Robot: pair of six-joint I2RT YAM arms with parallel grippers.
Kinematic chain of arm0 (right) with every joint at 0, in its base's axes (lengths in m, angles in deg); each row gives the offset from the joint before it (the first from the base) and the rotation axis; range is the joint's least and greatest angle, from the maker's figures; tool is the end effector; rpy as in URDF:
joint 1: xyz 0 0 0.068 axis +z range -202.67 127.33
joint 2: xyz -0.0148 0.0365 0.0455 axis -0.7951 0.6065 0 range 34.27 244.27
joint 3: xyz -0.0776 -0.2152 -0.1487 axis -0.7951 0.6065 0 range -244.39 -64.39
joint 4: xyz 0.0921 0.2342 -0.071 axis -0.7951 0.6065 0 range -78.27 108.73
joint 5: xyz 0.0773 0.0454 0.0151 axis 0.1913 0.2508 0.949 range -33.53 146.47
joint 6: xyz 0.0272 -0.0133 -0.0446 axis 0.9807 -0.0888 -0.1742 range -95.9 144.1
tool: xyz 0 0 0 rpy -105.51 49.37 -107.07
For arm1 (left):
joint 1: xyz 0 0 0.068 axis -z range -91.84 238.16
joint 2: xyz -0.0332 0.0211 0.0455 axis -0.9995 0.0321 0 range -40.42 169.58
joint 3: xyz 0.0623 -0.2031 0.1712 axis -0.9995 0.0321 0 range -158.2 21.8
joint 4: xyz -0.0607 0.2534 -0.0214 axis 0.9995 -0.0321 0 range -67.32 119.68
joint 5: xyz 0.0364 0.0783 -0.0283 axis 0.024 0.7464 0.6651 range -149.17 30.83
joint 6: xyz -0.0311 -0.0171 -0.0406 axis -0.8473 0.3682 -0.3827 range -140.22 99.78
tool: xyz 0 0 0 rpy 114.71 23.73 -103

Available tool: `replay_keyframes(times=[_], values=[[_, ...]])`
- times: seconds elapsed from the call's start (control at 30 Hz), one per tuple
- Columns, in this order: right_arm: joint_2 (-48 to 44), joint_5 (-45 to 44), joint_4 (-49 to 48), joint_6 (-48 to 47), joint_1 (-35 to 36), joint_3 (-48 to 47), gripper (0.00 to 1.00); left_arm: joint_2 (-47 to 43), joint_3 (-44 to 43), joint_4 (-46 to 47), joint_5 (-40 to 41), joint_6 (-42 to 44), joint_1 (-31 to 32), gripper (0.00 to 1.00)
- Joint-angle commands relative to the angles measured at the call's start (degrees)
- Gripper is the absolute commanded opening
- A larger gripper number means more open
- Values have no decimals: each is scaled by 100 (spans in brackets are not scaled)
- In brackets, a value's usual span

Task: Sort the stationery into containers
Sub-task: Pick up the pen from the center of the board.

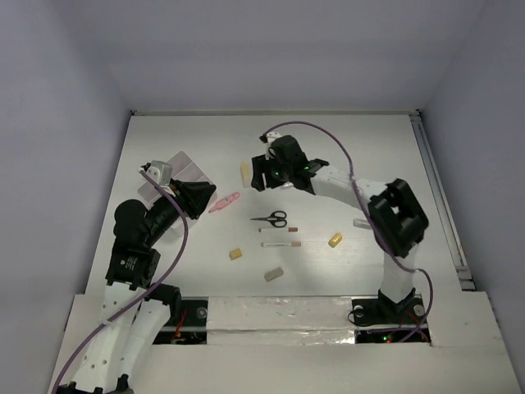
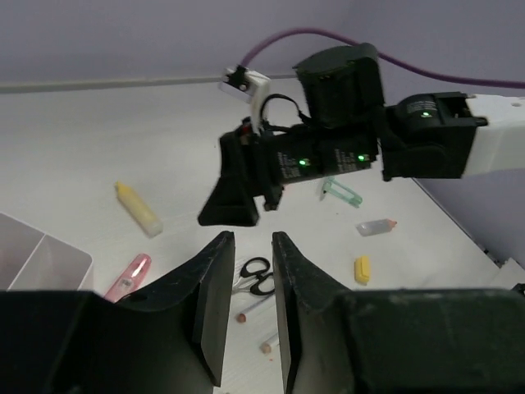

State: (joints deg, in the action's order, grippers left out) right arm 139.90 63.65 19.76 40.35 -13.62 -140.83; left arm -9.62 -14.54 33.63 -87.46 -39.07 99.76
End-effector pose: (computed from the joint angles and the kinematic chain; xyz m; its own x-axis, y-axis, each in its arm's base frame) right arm 0.3245 0.2689 0.2346 -0.6475 -0.1676 -0.7434 -0.5427 0.7863 0.2954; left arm 0.1290 -0.0437 0.3494 -0.0524 -0.2796 -0.9587 0.6530 0.7167 -0.2448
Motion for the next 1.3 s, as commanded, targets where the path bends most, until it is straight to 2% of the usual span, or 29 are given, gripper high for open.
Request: replay_keyframes(times=[0.0, 0.13, 0.43, 0.73, 0.8, 0.9, 0.93, 1.0, 1.07, 1.17, 1.23, 1.27], values=[[765, -682, 293, -324, 111, -1282, 66, 4, -198, -121, 490, 162, 53, 21], [1783, -1174, 716, -526, 234, -2355, 67, 22, -233, -219, 676, 215, 106, 23], [2928, -1518, 1341, -632, 428, -3832, 67, -31, -225, -245, 773, 215, 106, 25], [3473, -2088, 1535, -702, 543, -4352, 64, -57, -189, -219, 755, 198, 106, 30], [3553, -2246, 1570, -737, 543, -4457, 60, -57, -181, -201, 746, 189, 106, 31], [3711, -2484, 1605, -764, 543, -4572, 39, -57, -172, -175, 738, 180, 106, 32], [3728, -2563, 1579, -764, 543, -4616, 26, -40, -163, -175, 738, 171, 106, 32], [3676, -2581, 1413, -729, 543, -4590, 17, -31, -163, -175, 729, 163, 106, 33], [3449, -2590, 1219, -694, 543, -4467, 12, 30, -163, -157, 694, 136, 106, 34], [3001, -2704, 736, -693, 543, -4099, 8, 153, -146, -131, 588, 110, 53, 35], [2307, -2609, 192, -685, 543, -3713, 8, 276, -145, -113, 501, 83, 1, 35], [2035, -2538, 25, -598, 543, -3232, 8, 311, -137, -113, 483, 75, 1, 35]])
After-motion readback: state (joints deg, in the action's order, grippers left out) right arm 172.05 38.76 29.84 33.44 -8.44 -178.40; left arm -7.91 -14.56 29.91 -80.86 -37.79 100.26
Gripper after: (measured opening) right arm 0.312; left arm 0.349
